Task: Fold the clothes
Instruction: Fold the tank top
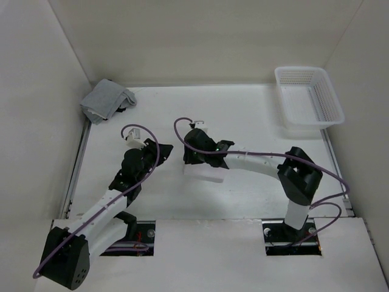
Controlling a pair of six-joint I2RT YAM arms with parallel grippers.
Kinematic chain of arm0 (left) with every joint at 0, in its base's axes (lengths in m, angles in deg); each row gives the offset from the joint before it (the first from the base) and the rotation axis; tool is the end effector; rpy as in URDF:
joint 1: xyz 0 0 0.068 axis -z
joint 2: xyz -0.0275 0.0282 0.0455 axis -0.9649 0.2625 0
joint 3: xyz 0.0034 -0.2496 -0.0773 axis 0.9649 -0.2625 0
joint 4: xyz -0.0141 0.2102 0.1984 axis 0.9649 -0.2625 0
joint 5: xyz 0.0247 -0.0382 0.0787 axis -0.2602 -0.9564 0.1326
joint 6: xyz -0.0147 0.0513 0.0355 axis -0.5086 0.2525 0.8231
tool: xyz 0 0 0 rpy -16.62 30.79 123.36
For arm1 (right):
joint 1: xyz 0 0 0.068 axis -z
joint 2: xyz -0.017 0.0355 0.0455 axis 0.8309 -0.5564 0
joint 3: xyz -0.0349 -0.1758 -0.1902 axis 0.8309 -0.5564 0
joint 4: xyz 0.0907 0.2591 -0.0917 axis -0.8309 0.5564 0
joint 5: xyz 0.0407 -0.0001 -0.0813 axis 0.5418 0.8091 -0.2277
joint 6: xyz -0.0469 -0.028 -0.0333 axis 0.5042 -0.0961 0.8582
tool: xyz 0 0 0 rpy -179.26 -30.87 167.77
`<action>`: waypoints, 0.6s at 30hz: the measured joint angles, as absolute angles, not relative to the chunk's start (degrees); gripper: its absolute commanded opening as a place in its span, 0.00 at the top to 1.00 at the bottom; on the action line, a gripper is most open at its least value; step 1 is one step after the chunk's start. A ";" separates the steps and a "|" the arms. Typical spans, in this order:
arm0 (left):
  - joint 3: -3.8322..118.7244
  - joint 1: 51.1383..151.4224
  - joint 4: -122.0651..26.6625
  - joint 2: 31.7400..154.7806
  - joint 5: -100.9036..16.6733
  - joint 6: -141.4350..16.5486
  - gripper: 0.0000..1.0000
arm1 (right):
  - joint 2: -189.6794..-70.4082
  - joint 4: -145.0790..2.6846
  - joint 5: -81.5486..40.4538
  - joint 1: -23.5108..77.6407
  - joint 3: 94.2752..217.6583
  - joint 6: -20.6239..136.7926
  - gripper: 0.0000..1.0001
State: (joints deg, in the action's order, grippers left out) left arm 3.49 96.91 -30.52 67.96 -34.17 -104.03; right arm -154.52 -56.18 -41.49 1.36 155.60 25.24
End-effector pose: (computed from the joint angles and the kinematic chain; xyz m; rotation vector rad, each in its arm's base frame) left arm 0.2258 -0.0920 0.1858 -0.5025 1.8248 -0.9301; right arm 0.2628 0.3532 0.1819 -0.2050 2.3995 0.5250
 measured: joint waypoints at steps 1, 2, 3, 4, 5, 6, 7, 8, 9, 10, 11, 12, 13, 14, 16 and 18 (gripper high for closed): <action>3.49 96.98 -30.52 67.85 -34.35 -104.01 0.75 | -153.47 -56.74 -41.55 1.36 154.53 25.15 0.57; 3.49 97.30 -30.52 68.00 -34.43 -103.99 0.75 | -151.55 -57.62 -41.58 1.45 152.60 25.00 0.59; 3.49 97.85 -30.47 68.42 -34.41 -103.96 0.75 | -149.30 -58.49 -41.64 1.60 150.50 25.00 0.63; 3.49 98.66 -30.30 69.14 -34.37 -103.94 0.75 | -146.43 -59.45 -41.58 1.87 148.01 25.00 0.70; 3.52 99.73 -30.08 70.21 -34.30 -103.90 0.75 | -143.37 -60.53 -41.47 2.33 145.41 24.87 0.77; 3.56 100.98 -29.69 71.66 -34.15 -103.86 0.75 | -140.77 -61.66 -41.38 2.98 143.25 24.78 0.84; 3.69 102.27 -29.31 73.19 -34.02 -103.81 0.75 | -138.17 -63.24 -41.18 3.90 140.93 24.52 0.88; 3.98 103.84 -28.86 75.11 -33.95 -103.79 0.75 | -136.38 -64.70 -41.01 4.88 139.12 24.37 0.91; 4.35 105.50 -28.37 77.14 -33.73 -103.75 0.75 | -135.16 -66.16 -40.66 5.89 137.50 24.21 0.93; 4.87 107.18 -27.76 79.26 -33.49 -103.72 0.75 | -134.43 -67.98 -39.98 7.09 135.88 24.12 0.93; 5.42 108.60 -27.17 81.25 -33.25 -103.72 0.75 | -134.35 -69.68 -39.15 8.25 134.68 24.08 0.93; 6.18 110.03 -26.21 83.59 -32.88 -103.70 0.75 | -134.65 -71.10 -38.08 9.47 133.57 24.04 0.93; 7.08 111.34 -25.23 86.06 -32.58 -103.59 0.76 | -135.24 -72.55 -36.88 10.70 132.56 24.02 0.93; 8.00 112.39 -24.13 88.66 -32.42 -103.55 0.76 | -135.94 -73.68 -35.74 11.70 131.90 24.02 0.93; 9.26 113.59 -21.90 93.34 -32.29 -103.53 0.76 | -138.48 -76.17 -32.81 13.71 131.55 23.95 0.93; 9.53 113.87 -19.94 97.34 -32.01 -103.57 0.77 | -141.78 -79.52 -29.99 15.22 131.66 23.73 0.93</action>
